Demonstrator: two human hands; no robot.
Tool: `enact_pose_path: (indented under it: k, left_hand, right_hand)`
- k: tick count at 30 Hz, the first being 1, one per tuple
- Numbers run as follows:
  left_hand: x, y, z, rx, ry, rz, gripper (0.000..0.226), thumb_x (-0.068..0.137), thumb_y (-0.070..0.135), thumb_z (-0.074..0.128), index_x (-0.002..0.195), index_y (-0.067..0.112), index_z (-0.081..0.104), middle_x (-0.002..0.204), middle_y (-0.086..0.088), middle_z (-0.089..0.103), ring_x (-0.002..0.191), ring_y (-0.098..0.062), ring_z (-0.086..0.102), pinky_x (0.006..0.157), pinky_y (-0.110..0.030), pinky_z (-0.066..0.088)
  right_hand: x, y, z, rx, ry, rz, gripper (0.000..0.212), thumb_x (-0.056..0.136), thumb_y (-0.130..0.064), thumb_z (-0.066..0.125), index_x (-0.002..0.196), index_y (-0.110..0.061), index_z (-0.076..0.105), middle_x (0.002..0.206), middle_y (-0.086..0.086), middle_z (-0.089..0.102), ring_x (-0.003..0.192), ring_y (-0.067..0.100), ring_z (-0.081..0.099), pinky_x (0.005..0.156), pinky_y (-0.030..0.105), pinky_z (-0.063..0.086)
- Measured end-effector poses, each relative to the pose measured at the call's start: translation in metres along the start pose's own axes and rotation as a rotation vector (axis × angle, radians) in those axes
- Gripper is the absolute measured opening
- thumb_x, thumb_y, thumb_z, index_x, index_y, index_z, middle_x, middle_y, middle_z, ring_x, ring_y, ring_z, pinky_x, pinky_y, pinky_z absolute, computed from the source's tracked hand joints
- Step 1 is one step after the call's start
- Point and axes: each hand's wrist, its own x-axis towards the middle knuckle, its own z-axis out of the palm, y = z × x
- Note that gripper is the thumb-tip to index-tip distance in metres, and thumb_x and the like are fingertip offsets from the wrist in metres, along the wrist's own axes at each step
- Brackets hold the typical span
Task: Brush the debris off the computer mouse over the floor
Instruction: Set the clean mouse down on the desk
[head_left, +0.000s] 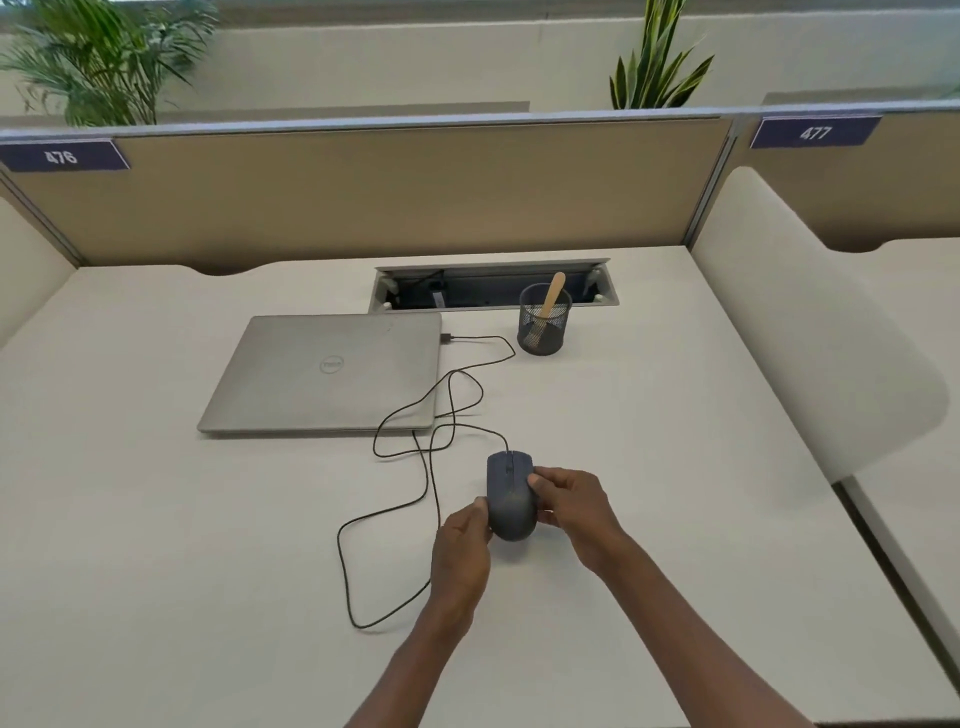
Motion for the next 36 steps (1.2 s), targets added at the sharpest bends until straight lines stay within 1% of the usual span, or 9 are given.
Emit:
enact_pose_path:
  k: [5,7,9,11,13,16,26,31,36]
  left_hand:
    - [0.011,-0.011,0.004,0.186,0.035,0.070,0.044,0.104,0.014,0.048,0.080,0.045,0.067,0.085,0.012,0.071,0.086,-0.013,0.062,0.083,-0.035,0.048]
    - [0.014,-0.014,0.007,0.183,0.057,0.066,0.045,0.103,0.013,0.050,0.081,0.049,0.066,0.085,0.011,0.071,0.084,-0.011,0.060,0.081,-0.033,0.046]
    - [0.017,-0.017,0.008,0.172,0.074,0.060,0.043,0.103,0.014,0.051,0.078,0.047,0.065,0.084,0.010,0.068,0.082,-0.010,0.057,0.078,-0.031,0.043]
    - [0.019,-0.018,0.009,0.174,0.087,0.042,0.039,0.102,0.013,0.051,0.077,0.040,0.064,0.084,0.008,0.066,0.082,-0.012,0.055,0.076,-0.031,0.042]
    - [0.021,-0.018,0.009,0.179,0.079,0.030,0.034,0.102,0.012,0.050,0.079,0.034,0.064,0.084,0.006,0.065,0.081,-0.014,0.054,0.075,-0.031,0.041]
    - [0.022,-0.018,0.009,0.202,0.064,0.028,0.028,0.100,0.010,0.049,0.081,0.027,0.060,0.081,0.002,0.061,0.077,-0.015,0.050,0.072,-0.031,0.038]
    - [0.023,-0.022,0.010,0.248,0.073,0.011,0.030,0.098,0.012,0.051,0.076,0.030,0.057,0.077,0.005,0.056,0.073,-0.015,0.047,0.070,-0.030,0.038]
    - [0.026,-0.020,0.006,0.229,0.089,-0.030,0.036,0.097,0.012,0.053,0.083,0.038,0.073,0.080,0.005,0.075,0.069,-0.012,0.058,0.064,-0.023,0.045]
    - [0.028,-0.019,0.005,0.215,0.083,-0.034,0.033,0.095,0.010,0.055,0.083,0.031,0.077,0.084,-0.004,0.078,0.071,-0.015,0.056,0.064,-0.025,0.044]
  right_hand:
    - [0.008,0.013,0.001,-0.057,0.023,-0.006,0.023,0.099,-0.006,0.059,0.089,-0.015,0.078,0.097,0.015,0.078,0.092,0.029,0.073,0.085,0.043,0.063]
    - [0.012,0.016,0.002,-0.103,0.033,-0.014,0.022,0.099,-0.008,0.059,0.088,-0.008,0.077,0.096,0.021,0.076,0.086,0.026,0.070,0.086,0.047,0.061]
    - [0.017,0.018,0.004,-0.161,0.063,-0.028,0.022,0.099,-0.011,0.058,0.094,0.003,0.074,0.097,0.026,0.073,0.079,0.029,0.067,0.087,0.050,0.060]
    - [0.020,0.020,0.006,-0.226,0.090,-0.043,0.026,0.098,-0.014,0.057,0.093,0.008,0.070,0.090,0.028,0.071,0.071,0.028,0.059,0.077,0.045,0.058]
    - [0.020,0.022,0.008,-0.272,0.103,-0.050,0.029,0.097,-0.016,0.056,0.087,0.009,0.065,0.073,0.020,0.063,0.069,0.021,0.049,0.067,0.034,0.045]
    - [0.020,0.025,0.008,-0.324,0.125,-0.036,0.032,0.097,-0.017,0.055,0.074,0.006,0.057,0.063,0.007,0.050,0.065,0.020,0.041,0.064,0.031,0.034]
    - [0.021,0.022,0.008,-0.425,0.116,-0.040,0.036,0.096,-0.014,0.055,0.060,-0.012,0.046,0.060,0.005,0.045,0.061,0.021,0.038,0.060,0.030,0.030]
    - [0.021,0.022,0.011,-0.482,0.148,-0.047,0.045,0.095,-0.013,0.054,0.055,-0.017,0.036,0.054,-0.001,0.039,0.055,0.017,0.032,0.053,0.029,0.026]
    - [0.020,0.021,0.012,-0.500,0.151,-0.048,0.037,0.096,-0.013,0.055,0.060,-0.011,0.044,0.056,0.001,0.040,0.057,0.018,0.032,0.053,0.030,0.026]
